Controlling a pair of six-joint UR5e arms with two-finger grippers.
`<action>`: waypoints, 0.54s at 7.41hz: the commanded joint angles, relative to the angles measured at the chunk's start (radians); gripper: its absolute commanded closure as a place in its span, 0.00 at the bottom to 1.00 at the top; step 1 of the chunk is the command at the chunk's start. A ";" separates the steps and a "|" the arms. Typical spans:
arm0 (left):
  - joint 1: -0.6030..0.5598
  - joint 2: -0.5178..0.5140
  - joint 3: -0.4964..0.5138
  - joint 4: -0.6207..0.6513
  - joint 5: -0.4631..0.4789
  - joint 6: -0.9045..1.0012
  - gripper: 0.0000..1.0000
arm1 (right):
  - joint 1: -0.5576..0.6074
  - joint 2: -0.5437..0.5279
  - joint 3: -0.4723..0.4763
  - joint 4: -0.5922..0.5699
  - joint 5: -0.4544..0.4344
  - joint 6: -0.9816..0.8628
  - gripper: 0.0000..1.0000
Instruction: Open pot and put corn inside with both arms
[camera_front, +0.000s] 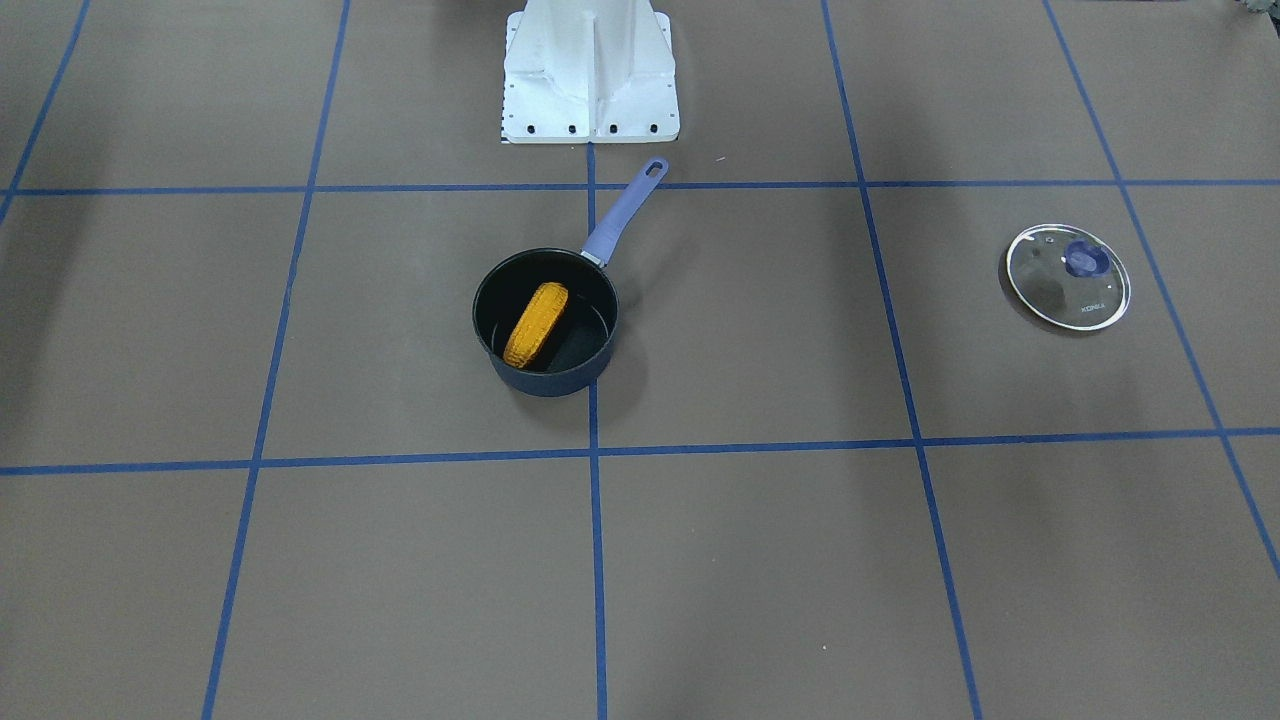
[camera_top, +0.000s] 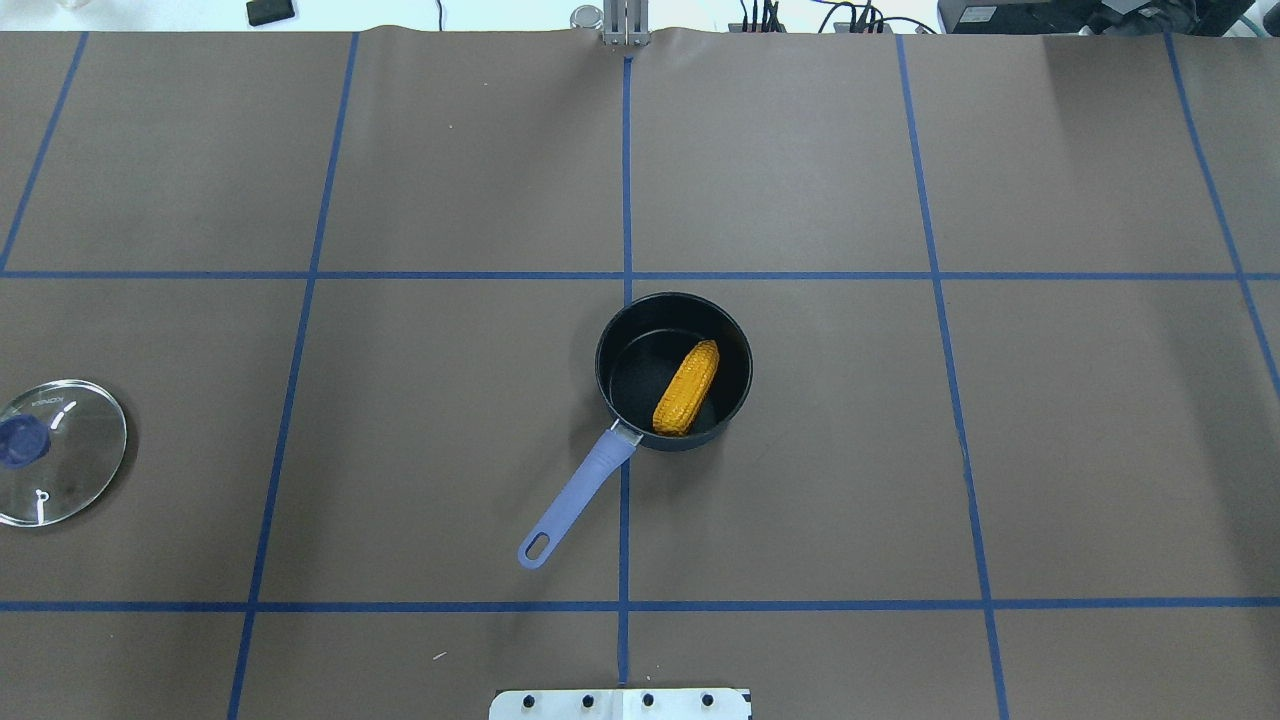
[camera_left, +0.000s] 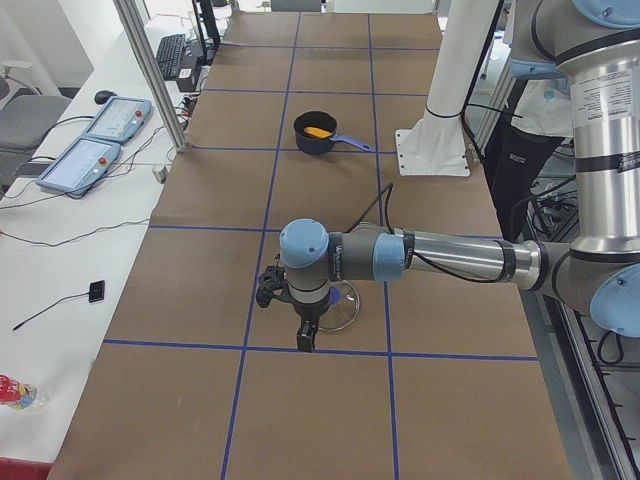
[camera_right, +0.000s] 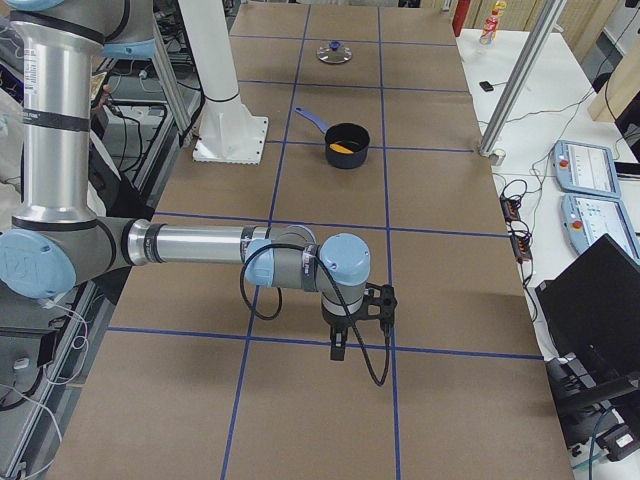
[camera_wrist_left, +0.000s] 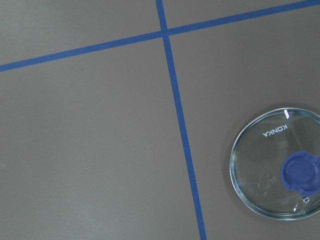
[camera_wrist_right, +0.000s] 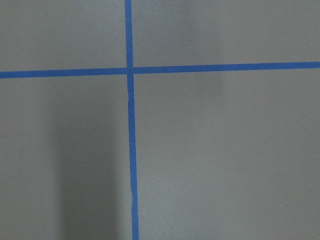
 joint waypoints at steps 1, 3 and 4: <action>0.000 0.001 0.002 0.000 0.000 0.000 0.02 | 0.000 -0.003 0.001 0.000 0.002 -0.003 0.00; -0.001 0.004 0.003 0.000 0.000 0.000 0.02 | 0.000 -0.004 -0.008 0.000 -0.001 -0.003 0.00; 0.000 0.004 0.006 0.000 0.000 0.000 0.02 | 0.000 -0.006 -0.008 0.000 -0.001 -0.003 0.00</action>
